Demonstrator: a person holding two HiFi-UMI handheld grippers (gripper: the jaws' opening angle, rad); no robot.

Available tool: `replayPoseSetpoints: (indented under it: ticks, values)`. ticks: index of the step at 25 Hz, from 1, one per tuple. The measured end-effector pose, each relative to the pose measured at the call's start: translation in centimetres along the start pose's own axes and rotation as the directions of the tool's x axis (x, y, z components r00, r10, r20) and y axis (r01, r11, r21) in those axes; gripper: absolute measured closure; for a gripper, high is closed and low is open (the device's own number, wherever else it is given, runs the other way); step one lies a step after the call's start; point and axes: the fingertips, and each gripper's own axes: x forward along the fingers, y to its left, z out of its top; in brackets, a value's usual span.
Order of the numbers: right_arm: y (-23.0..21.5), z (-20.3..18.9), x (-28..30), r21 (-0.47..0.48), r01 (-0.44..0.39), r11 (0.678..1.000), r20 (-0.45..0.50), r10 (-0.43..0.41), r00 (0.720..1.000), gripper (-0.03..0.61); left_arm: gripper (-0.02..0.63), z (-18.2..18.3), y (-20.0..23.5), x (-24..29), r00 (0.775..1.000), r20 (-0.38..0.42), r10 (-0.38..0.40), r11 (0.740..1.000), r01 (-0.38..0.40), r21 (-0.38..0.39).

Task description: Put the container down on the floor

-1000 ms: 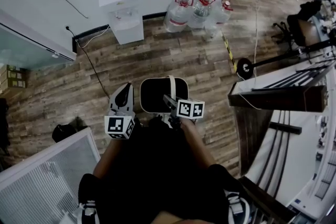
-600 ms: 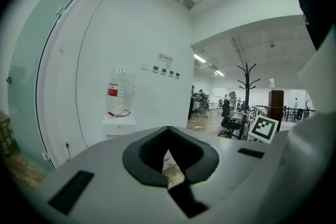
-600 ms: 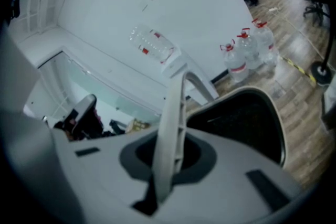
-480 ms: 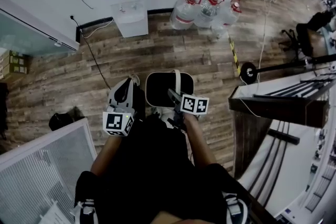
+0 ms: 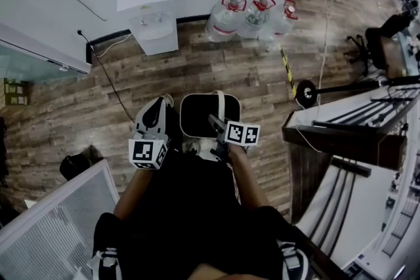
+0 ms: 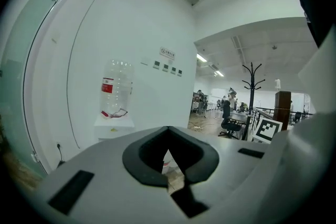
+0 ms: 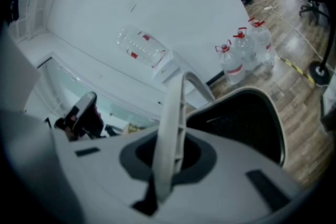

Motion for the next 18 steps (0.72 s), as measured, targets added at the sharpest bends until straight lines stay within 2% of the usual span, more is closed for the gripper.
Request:
replayPoseSetpoints:
  ticks: [7,12,18]
  values:
    - [0.4,6.0,4.8,0.001,0.023,1.0,-0.013,-0.023,1.0,0.543,0.586,2.4,5.1,7.3,1.0,0.003,-0.01,1.0,0.01,-0.02]
    - [0.6,10.0,8.1,-0.033,0.054,0.998,-0.027,-0.055,0.998,0.544,0.586,4.2,8.4,11.0,1.0,0.01,-0.02,0.999,0.02,-0.03]
    - [1.1,15.5,12.1,-0.005,0.057,0.998,-0.017,-0.057,0.998,0.543,0.586,6.2,12.4,15.3,0.999,0.007,-0.046,0.998,0.046,-0.051]
